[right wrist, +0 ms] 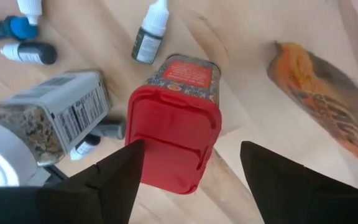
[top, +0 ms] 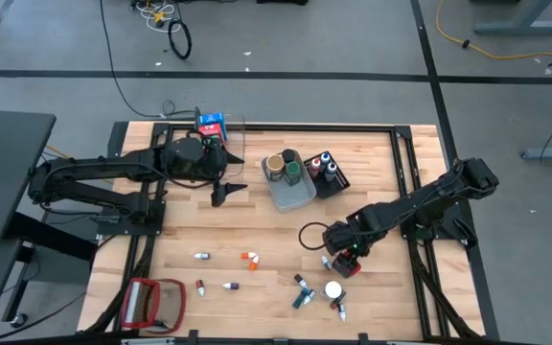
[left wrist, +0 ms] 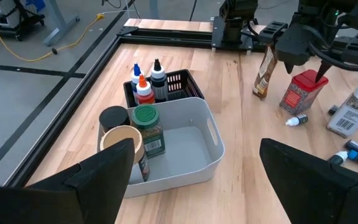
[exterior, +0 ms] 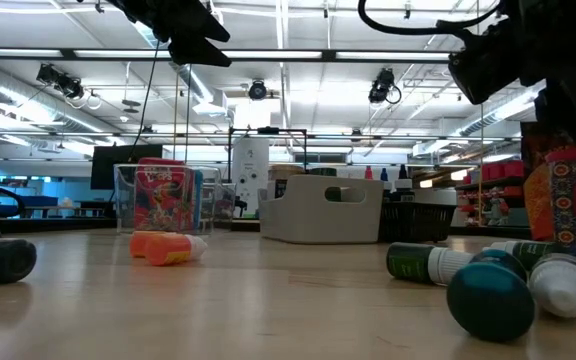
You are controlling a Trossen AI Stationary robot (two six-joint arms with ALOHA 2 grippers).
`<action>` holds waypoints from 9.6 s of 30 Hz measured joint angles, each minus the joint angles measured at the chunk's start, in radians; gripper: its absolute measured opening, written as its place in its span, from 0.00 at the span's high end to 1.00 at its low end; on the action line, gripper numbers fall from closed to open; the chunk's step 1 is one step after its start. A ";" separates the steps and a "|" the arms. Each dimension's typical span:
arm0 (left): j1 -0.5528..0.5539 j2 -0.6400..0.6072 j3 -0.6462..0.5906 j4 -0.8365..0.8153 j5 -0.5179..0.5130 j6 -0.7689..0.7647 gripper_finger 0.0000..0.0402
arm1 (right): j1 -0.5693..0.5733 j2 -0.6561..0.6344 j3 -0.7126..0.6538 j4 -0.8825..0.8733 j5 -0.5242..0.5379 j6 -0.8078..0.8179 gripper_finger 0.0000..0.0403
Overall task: Pick & Place Kitchen Items
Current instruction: Put the red seasoning can into the gray bin
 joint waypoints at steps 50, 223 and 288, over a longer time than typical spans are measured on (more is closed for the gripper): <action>0.000 0.000 0.000 0.026 0.000 -0.008 0.12 | 0.101 0.008 0.156 -0.131 0.242 0.092 0.38; 0.000 0.000 0.000 -0.004 0.026 0.115 0.12 | -0.475 0.197 0.348 0.150 0.422 -1.307 0.44; 0.000 0.000 0.000 -0.035 0.018 0.068 0.12 | -0.452 0.297 0.347 0.090 0.690 -1.460 0.35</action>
